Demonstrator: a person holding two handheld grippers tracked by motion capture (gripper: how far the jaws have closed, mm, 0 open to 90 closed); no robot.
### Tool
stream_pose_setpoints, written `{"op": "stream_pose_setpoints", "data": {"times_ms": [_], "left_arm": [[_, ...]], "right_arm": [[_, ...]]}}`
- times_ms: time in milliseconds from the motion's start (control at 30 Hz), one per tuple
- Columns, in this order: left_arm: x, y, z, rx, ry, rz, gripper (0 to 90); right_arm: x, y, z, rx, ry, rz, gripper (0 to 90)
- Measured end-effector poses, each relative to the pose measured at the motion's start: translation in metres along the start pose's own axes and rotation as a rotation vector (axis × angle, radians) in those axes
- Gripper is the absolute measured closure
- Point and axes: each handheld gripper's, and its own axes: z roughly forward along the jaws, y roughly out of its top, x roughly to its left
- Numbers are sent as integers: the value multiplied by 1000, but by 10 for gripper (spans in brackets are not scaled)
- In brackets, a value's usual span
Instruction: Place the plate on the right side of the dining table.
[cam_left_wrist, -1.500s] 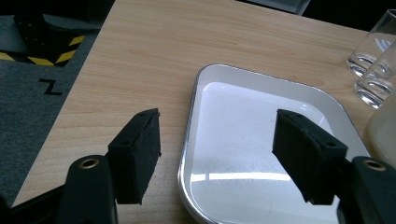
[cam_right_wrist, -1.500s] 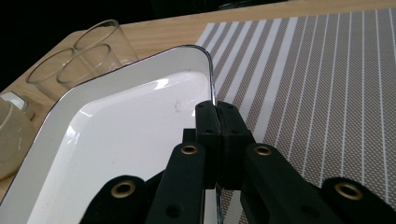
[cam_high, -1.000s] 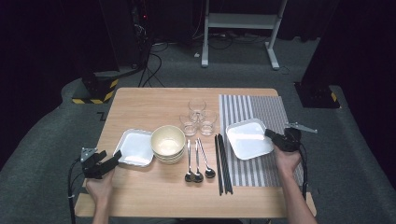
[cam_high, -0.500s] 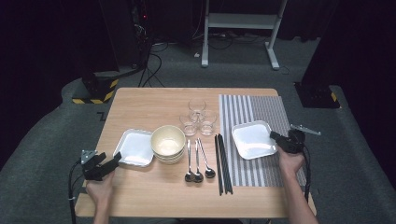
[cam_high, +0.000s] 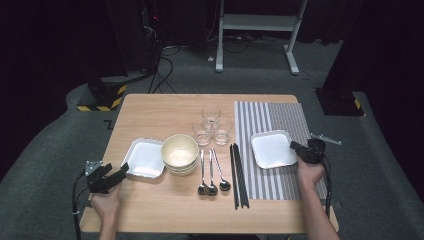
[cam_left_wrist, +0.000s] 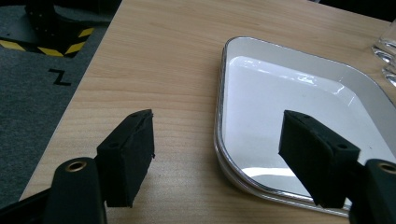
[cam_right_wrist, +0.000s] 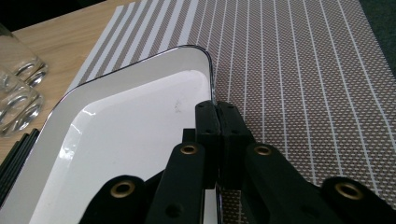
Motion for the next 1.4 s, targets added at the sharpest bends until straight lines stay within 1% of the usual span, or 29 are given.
{"op": "stream_pose_setpoints", "data": {"times_ms": [33, 100, 167, 200, 267, 367, 400, 433, 467, 533, 600, 633, 667, 700, 767, 800, 867, 900, 933, 967, 1033, 1100, 1133, 1200, 1233, 1300, 1333, 1367, 1400], "left_arm": [[1, 0, 1, -2, -8, -9, 265], [2, 1, 2, 8, -13, -13, 263], [3, 1, 2, 6, -16, -17, 263], [3, 1, 2, 3, -20, -20, 263], [4, 1, 2, 8, -26, -21, 262], [4, 1, 3, 13, -32, -27, 259], [4, 1, 3, 14, -36, -28, 258], [5, 1, 2, 13, -44, -37, 257], [5, 1, 2, 13, -44, -37, 256], [5, 1, 3, 19, -47, -40, 254], [5, 1, 3, 21, -46, -40, 254], [4, 1, 3, 23, -49, -37, 254], [4, 1, 3, 23, -49, -37, 253], [4, 1, 4, 28, -51, -32, 253], [4, 2, 4, 30, -50, -29, 253], [4, 2, 5, 36, -50, -29, 252], [4, 2, 5, 38, -50, -28, 252], [3, 2, 5, 40, -47, -25, 252], [3, 2, 5, 40, -47, -25, 252], [3, 2, 5, 41, -46, -25, 252], [3, 2, 5, 41, -48, -26, 252], [3, 2, 5, 41, -48, -28, 253], [3, 2, 5, 42, -47, -28, 253], [3, 2, 5, 43, -47, -27, 254], [3, 2, 5, 45, -46, -29, 258], [4, 2, 5, 46, -47, -33, 258], [4, 2, 5, 44, -46, -30, 259], [4, 2, 5, 44, -46, -30, 260], [3, 2, 5, 43, -43, -29, 260]], "right_arm": [[-1, 0, 2, -2, -3, 2, 880], [-1, 0, 3, -2, -8, 9, 877], [-2, -1, 5, 2, -13, 10, 878], [-2, -2, 6, 10, -23, 12, 880], [-2, -3, 6, 24, -34, -1, 881], [-2, -3, 7, 34, -43, -2, 879], [-2, -4, 8, 49, -49, -5, 872], [-2, -5, 9, 60, -58, -15, 865], [-2, -5, 9, 60, -58, -15, 865], [-2, -6, 11, 77, -69, -42, 857], [-1, -5, 10, 84, -70, -50, 838], [0, -3, 9, 87, -85, -84, 784], [0, -3, 9, 87, -85, -84, 784], [0, -1, 9, 83, -91, -110, 724], [0, -1, 9, 86, -89, -116, 707], [0, 1, 13, 115, -97, -144, 693], [1, 2, 14, 116, -98, -153, 695], [4, 5, 17, 121, -96, -170, 714], [4, 5, 17, 121, -96, -170, 714], [6, 10, 20, 130, -105, -185, 734], [8, 13, 23, 140, -114, -200, 759], [8, 15, 24, 135, -123, -212, 799], [6, 14, 25, 146, -126, -218, 815], [5, 13, 26, 154, -117, -212, 819], [4, 13, 25, 155, -114, -198, 829], [3, 13, 25, 150, -113, -195, 834], [1, 14, 25, 145, -114, -169, 845], [1, 14, 25, 145, -114, -169, 845], [1, 14, 25, 143, -117, -159, 847]]}}
